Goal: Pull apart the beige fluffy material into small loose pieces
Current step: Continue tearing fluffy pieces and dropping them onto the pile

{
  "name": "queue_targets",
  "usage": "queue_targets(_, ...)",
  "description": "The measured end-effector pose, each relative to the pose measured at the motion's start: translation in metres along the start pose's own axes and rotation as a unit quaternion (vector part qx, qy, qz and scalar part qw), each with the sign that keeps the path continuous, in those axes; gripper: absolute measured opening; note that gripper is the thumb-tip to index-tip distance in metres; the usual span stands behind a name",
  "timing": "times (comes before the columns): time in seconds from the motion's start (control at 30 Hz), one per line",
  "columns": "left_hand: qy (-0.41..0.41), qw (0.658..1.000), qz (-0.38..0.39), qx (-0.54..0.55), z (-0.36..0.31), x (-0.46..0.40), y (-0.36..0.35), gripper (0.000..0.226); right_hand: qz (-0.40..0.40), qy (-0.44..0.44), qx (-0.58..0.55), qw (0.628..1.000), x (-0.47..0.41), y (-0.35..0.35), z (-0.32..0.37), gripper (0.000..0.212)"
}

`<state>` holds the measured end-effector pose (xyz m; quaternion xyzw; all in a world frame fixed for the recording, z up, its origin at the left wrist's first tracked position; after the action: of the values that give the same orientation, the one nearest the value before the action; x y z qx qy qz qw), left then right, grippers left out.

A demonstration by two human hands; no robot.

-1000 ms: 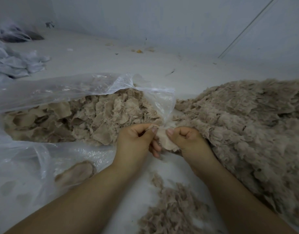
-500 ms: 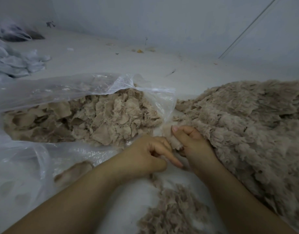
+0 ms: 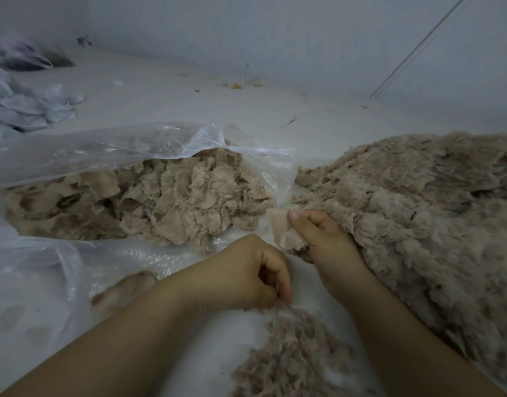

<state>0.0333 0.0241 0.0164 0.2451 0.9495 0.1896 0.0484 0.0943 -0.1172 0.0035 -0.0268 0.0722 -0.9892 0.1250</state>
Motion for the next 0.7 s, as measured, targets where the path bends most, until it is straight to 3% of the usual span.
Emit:
queue_targets(0.13, 0.050, 0.998, -0.027, 0.031, 0.003, 0.000, -0.001, 0.039, 0.010, 0.004, -0.009, 1.000, 0.000, 0.000, 0.001, 0.032)
queue_targets(0.2, 0.082, 0.994, -0.033, 0.064, 0.002, -0.001, -0.003, 0.032, 0.014, 0.005, -0.013, 1.000, 0.002, 0.000, 0.002, 0.034)
queue_targets(0.3, 0.143, 0.981, 0.056, 0.120, 0.001, 0.002, -0.009, 0.036, 0.008, 0.008, -0.008, 1.000, 0.004, -0.001, 0.003, 0.036)
queue_targets(0.37, 0.144, 0.973, 0.120, 0.131, -0.002, 0.007, -0.015, 0.030, 0.000, 0.009, -0.008, 1.000, 0.004, -0.002, 0.002, 0.035)
queue_targets(0.4, 0.131, 0.978, 0.114, 0.115, -0.002, 0.008, -0.016, 0.024, 0.000, 0.011, -0.007, 1.000, 0.004, -0.002, 0.002, 0.034)
queue_targets(0.43, 0.118, 0.985, 0.075, 0.100, -0.003, 0.007, -0.016, 0.020, 0.003, 0.013, -0.009, 1.000, 0.004, -0.002, 0.002, 0.034)
queue_targets(0.5, 0.094, 0.988, -0.089, 0.081, -0.001, 0.001, -0.008, 0.019, 0.014, 0.014, -0.014, 1.000, 0.004, -0.001, 0.001, 0.032)
queue_targets(0.57, 0.073, 0.956, -0.251, 0.134, 0.003, -0.004, 0.005, 0.011, 0.036, 0.021, 0.004, 0.999, 0.006, -0.001, 0.002, 0.030)
queue_targets(0.63, 0.062, 0.937, -0.287, 0.191, 0.008, -0.007, 0.011, 0.036, 0.055, 0.041, 0.034, 0.997, 0.008, -0.001, 0.002, 0.030)
queue_targets(0.7, 0.062, 0.945, -0.254, 0.197, 0.008, -0.008, 0.010, 0.044, 0.063, 0.054, 0.051, 0.995, 0.008, -0.002, 0.003, 0.034)
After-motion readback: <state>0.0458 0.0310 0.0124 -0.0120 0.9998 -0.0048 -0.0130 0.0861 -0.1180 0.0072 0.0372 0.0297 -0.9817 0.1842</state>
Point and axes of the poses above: each hand's wrist, its own x-axis away from the middle knuckle, its own y-axis out of the back of the hand, z = x × y, the point moved 2 cm from there along -x, towards the middle knuckle
